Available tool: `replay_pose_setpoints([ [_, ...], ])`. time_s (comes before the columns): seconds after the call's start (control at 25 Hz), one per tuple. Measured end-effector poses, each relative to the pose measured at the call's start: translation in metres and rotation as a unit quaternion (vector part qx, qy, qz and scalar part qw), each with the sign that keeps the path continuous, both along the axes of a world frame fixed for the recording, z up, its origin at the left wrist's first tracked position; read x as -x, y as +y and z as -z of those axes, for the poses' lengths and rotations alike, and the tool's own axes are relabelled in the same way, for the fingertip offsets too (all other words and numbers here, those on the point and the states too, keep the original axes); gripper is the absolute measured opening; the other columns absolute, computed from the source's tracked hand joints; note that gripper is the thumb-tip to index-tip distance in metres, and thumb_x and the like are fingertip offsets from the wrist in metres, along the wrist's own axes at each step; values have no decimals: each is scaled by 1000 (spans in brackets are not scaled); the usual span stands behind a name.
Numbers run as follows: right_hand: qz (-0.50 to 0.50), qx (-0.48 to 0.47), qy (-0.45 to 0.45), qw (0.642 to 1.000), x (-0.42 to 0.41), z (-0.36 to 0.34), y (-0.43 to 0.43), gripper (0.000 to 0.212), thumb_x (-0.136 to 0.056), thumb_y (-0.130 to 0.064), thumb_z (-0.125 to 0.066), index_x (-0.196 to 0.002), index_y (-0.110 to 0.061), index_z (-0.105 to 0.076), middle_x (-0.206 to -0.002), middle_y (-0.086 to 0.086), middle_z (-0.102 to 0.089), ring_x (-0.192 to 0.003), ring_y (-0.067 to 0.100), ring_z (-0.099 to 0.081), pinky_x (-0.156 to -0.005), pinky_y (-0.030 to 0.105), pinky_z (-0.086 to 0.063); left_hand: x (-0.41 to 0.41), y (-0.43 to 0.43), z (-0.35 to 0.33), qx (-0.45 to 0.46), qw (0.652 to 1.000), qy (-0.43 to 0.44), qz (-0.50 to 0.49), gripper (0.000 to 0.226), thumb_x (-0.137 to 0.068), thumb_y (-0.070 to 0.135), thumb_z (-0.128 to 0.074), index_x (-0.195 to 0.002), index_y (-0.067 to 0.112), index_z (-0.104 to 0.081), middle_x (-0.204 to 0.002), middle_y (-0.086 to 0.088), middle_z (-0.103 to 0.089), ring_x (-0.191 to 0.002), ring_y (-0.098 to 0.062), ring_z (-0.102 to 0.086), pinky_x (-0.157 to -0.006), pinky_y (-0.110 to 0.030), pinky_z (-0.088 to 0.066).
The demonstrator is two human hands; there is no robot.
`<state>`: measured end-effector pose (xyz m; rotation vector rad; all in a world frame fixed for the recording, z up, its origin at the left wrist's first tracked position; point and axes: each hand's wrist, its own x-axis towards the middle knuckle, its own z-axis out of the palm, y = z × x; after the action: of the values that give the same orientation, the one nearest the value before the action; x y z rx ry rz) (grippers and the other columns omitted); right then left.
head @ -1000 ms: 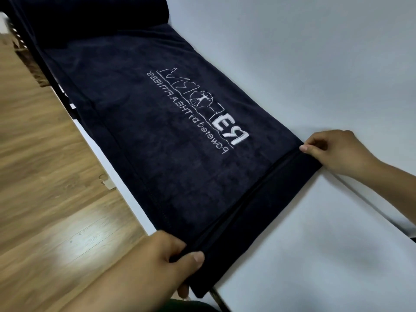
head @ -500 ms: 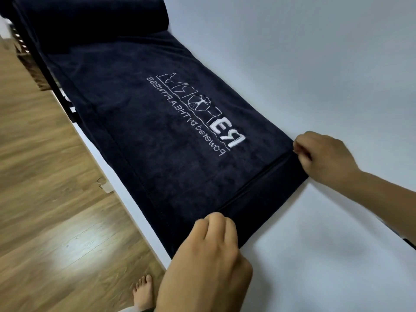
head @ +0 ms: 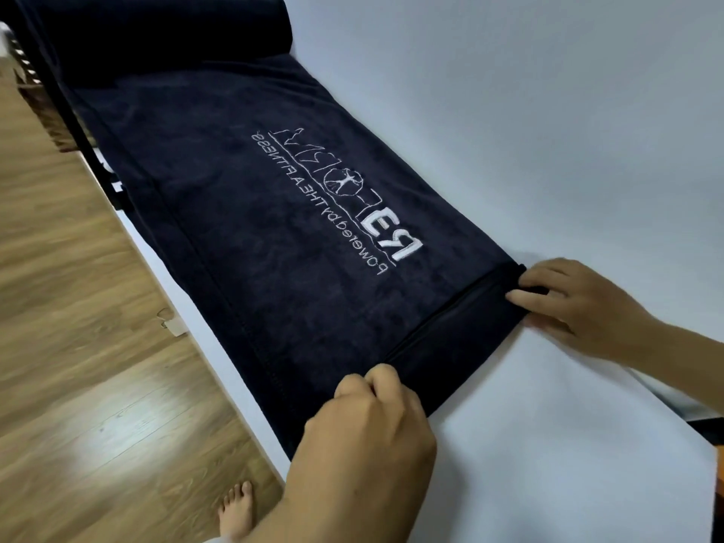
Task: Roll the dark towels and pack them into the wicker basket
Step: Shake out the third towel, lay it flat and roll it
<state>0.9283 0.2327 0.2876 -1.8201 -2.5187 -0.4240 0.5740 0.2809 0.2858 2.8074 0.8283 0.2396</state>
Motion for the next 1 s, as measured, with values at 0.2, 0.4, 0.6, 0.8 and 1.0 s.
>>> replay_pose_setpoints([
  [0.2, 24, 189, 39, 981, 4, -34, 43, 23, -97, -30, -46, -104, -25, -68, -97, -8, -68, -89, 17, -63, -79, 39, -51, 8, 25, -13, 53, 996, 33, 62, 35, -35, 2, -64, -60, 19, -48, -49, 3, -36, -46, -12, -14, -45, -19, 5],
  [0.4, 192, 382, 169, 888, 11, -63, 95, 16, -97, -19, -63, -98, -34, -69, -90, -22, -69, -87, 1, -63, -78, 20, -48, 22, 58, -29, 199, 980, 11, -12, 42, -99, 21, -54, -107, 48, -23, -85, 10, -55, -77, -7, -46, -70, -34, -50],
  [0.6, 254, 494, 115, 823, 17, -70, 148, 12, -89, -25, -75, -92, -37, -72, -82, -26, -73, -79, -5, -67, -79, 18, -47, 23, 88, -37, 255, 966, 39, 8, 45, -101, 20, -50, -117, 60, -34, -88, 21, -60, -70, 4, -57, -57, -16, -48],
  [0.8, 272, 474, 89, 833, 22, -67, 162, 12, -79, -25, -84, -84, -23, -74, -75, -12, -74, -69, 1, -64, -77, 23, -49, 10, 64, -39, -3, 996, 85, -10, 29, -89, 9, -34, -101, 24, -56, -86, 2, -43, -75, -21, -43, -50, -31, -24],
  [1.0, 251, 315, 77, 912, 31, -68, 130, 33, -76, -25, -85, -70, -23, -52, -61, -9, -55, -57, 12, -48, -55, 26, -39, -4, 19, 0, -119, 990, 62, -37, 71, -93, -3, 1, -113, 0, -67, -75, -29, -54, -57, -36, -47, -48, -36, -28],
])
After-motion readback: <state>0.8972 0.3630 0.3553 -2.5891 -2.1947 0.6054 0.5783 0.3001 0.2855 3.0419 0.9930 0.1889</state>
